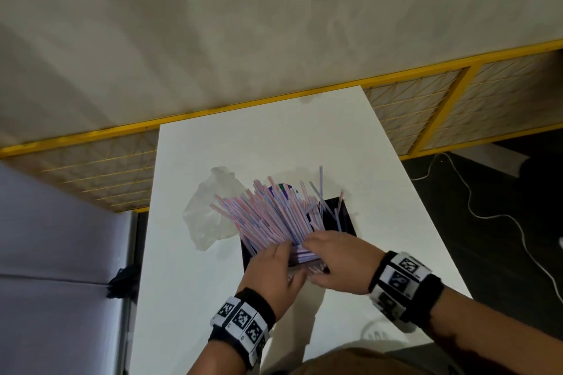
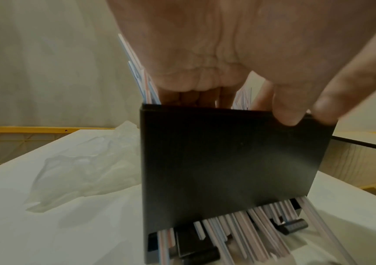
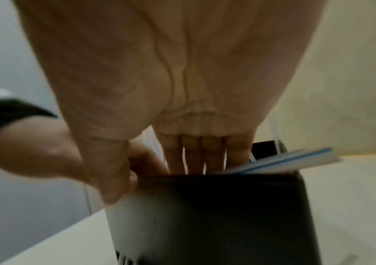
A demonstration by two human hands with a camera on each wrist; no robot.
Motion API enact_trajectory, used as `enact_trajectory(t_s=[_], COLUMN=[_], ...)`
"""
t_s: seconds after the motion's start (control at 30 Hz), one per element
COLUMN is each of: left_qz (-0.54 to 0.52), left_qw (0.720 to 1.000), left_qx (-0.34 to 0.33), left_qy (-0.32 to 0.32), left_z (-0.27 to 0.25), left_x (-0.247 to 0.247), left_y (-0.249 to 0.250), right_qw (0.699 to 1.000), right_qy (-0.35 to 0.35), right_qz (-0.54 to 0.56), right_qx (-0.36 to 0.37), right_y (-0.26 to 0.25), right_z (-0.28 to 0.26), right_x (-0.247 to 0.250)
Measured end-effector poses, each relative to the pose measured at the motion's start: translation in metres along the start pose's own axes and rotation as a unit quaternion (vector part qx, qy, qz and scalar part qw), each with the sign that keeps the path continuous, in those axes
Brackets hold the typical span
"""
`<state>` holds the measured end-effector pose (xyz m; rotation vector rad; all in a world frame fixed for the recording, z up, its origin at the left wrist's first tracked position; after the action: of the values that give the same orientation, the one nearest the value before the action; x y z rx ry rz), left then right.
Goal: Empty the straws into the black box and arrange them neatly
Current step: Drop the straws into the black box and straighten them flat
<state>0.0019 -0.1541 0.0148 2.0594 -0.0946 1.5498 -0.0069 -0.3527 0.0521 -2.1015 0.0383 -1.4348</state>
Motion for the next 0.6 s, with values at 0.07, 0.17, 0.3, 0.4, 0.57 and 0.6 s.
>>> enact_trajectory(t_s=[0.07,0.17,0.3,0.4,0.57,0.6], left_qz=[0.004,0.016,0.062,0.074,0.01,0.001], left_qw=[1.0,1.0,0.997,0.996,0.999,1.0], left_qx=[0.007,0.014,0.047,0.051,0.022,0.019], left_qy=[0.002,0.017,0.005,-0.012,-0.021,-0.016], left_z=[0.001,0.002,-0.002,-0.001,0.0,-0.001], left_x=[-0.001,0.0,-0.001,-0.004,-0.007,-0.007], left_y=[0.001,0.001,0.003,0.001,-0.004,-0.004], right_qw=[0.998,0.991,0.981,0.977,0.972,0.972], right_qy=[-0.046,-0.086,-0.12,-0.149,-0.187,-0.193], right_qz=[-0.04,-0.098,-0.149,-0.146,-0.132,-0.119], right_qx=[-0.014,-0.031,-0.034,-0.044,-0.061,-0.068], right_y=[-0.002,-0.001,0.003,0.006,0.009,0.011], right_z=[0.01,0.023,0.038,0.049,0.058,0.059], right_x=[-0.01,-0.018,-0.024,-0.025,-0.027,-0.027])
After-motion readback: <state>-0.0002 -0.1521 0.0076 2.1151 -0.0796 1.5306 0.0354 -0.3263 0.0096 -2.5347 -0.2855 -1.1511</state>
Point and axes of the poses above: each hand's wrist, its own z-axis towards the middle knuckle, its own x-axis out of the back of the hand, y = z × x, the point moved 1 cm from there along z, towards the middle knuckle, and after that the axes turned 3 degrees about y, right-handed, at the moved point
